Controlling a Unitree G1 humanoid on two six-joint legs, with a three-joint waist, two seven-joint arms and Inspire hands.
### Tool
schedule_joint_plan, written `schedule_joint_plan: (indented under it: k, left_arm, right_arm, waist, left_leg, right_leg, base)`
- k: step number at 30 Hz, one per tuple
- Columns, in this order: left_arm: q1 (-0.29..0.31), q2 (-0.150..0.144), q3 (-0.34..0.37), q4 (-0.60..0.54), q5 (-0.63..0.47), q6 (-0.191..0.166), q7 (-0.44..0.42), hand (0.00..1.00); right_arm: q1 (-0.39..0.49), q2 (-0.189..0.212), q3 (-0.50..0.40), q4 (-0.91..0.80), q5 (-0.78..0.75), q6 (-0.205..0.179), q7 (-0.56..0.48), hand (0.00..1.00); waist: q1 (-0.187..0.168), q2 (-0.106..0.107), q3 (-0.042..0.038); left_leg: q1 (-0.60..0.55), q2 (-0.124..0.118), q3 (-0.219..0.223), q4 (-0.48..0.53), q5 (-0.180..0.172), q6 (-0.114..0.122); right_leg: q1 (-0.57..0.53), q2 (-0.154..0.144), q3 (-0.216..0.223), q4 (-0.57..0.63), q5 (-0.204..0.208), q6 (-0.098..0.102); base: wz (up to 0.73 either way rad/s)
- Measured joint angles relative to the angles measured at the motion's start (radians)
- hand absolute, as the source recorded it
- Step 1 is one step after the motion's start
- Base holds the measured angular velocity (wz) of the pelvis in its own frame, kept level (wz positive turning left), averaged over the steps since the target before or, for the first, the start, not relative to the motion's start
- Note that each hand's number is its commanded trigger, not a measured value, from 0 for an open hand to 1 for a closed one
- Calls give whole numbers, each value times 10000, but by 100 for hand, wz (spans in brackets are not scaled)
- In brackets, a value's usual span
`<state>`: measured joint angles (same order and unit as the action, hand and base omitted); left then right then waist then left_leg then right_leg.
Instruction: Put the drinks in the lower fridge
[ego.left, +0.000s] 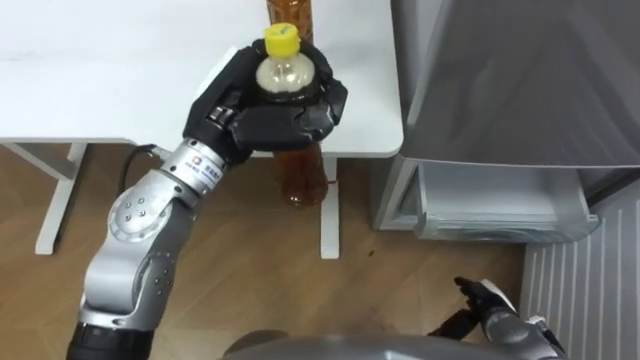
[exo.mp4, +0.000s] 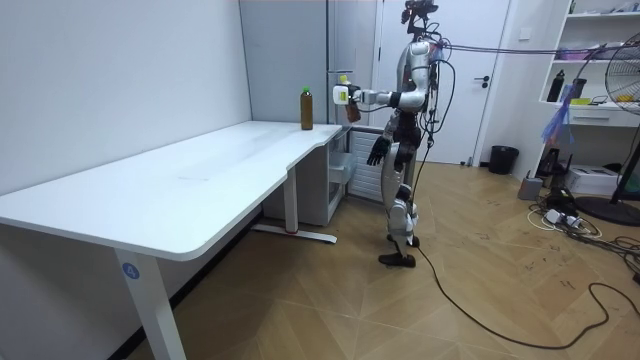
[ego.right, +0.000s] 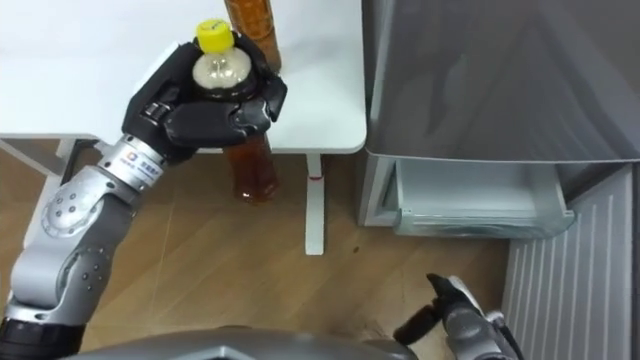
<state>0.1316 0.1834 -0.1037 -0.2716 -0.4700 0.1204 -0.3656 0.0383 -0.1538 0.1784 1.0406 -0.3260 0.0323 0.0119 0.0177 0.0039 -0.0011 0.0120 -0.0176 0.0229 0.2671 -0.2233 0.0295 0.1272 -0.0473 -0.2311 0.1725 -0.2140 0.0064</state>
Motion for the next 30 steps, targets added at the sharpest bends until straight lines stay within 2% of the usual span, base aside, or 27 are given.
schedule_joint_plan:
  k: [2, 3, 6, 10, 14, 18, 24, 27, 30]
  left_arm:
    - [95, -105, -118, 4, -123, -42, -35, 100]
    - [105, -148, -231, 60, -149, -88, -129, 100]
    - [126, -178, -434, 310, -309, -131, -188, 100]
    - [205, -132, -603, 388, -308, -130, -192, 100]
    - [205, -117, -596, 387, -307, -131, -179, 100]
    - [240, -12, -641, 398, -310, -134, -190, 100]
    - [295, 4, -668, 696, -306, -177, -193, 100]
    - [299, -102, -677, 721, -308, -178, -201, 100]
    - [299, -91, -770, 720, -308, -179, -200, 100]
  right_arm:
    - [9, 15, 184, -223, -115, -47, 47, 0]
    - [13, 15, 249, -398, -230, -101, 120, 0]
    - [-2, 29, 447, -815, -366, -138, 259, 0]
    - [53, -2, 648, -1811, -497, -177, 705, 0]
    - [244, 6, 776, -3538, -491, -177, 1251, 0]
    - [257, 32, 971, -4320, -456, -199, 1661, 0]
    - [427, 19, 1434, -6073, -110, -174, 2556, 0]
    - [410, 121, 1585, -6760, 292, -174, 3239, 0]
    - [405, 64, 1646, -7174, 524, -166, 3838, 0]
  waist:
    - [19, 4, 16]
    - [50, 14, 63]
    - [134, 59, 97]
    - [156, 78, 101]
    - [121, 74, 98]
    - [131, 73, 98]
    - [180, 53, 111]
    - [169, -36, 164]
    - [179, -72, 176]
  left_leg:
    - [59, -2, 1, -7, 0, 0]
    - [98, -2, 1, -7, 0, 0]
    - [84, 5, 3, -2, 0, 0]
    - [-177, 29, 9, 71, 0, 1]
    - [-233, 24, 57, 58, 1, 3]
    - [-188, 22, 65, 60, 3, 5]
    - [-194, 45, 132, 47, 4, 4]
    - [-190, 40, 123, 50, 4, 5]
    - [-215, 35, 83, 58, 4, 6]
  right_leg:
    - [52, -1, 8, -2, 0, 0]
    - [89, -3, 16, 2, 0, 0]
    - [76, 5, 21, 16, 0, 0]
    - [-179, -7, 0, 175, -1, -2]
    - [-240, -10, -63, 217, -2, 0]
    - [-218, -15, -98, 221, -4, 3]
    - [-340, -23, 36, 321, -9, 11]
    - [-325, -53, 29, 322, -9, 11]
    - [-342, -60, 31, 330, -9, 12]
  base:
    - [0]
    - [0]
    - [0]
    - [2]
    - [0]
    - [0]
    - [-6]
    - [1]
    - [0]
